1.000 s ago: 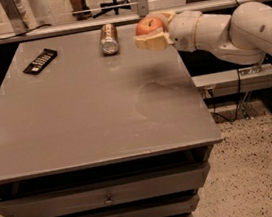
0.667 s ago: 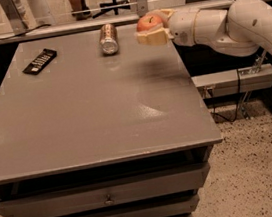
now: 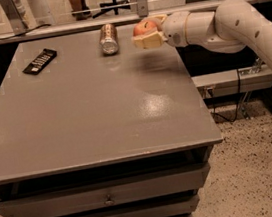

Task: Move apple near orange can

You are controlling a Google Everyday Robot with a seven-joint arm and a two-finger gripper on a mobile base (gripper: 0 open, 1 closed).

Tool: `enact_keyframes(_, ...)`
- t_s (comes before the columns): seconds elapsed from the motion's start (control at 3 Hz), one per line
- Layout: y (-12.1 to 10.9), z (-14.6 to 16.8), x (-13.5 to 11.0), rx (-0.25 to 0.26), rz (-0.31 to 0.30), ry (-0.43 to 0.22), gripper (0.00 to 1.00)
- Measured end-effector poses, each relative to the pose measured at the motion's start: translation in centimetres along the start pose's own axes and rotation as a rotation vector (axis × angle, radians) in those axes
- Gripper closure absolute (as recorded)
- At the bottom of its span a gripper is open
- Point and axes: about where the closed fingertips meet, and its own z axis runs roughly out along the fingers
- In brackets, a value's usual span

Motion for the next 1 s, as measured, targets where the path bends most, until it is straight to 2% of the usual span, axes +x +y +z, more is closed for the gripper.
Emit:
enact_keyframes(0.33,0.4,1.7,1.7,-0.011,0.016,0.007,1.0)
enact_keyframes(0.67,0.1,5.7,2.5,-0.016,0.022,-0.02,1.0)
enact_keyframes(1.0,0.0,6.5,2.8,-0.018,0.029,-0.021,1.0)
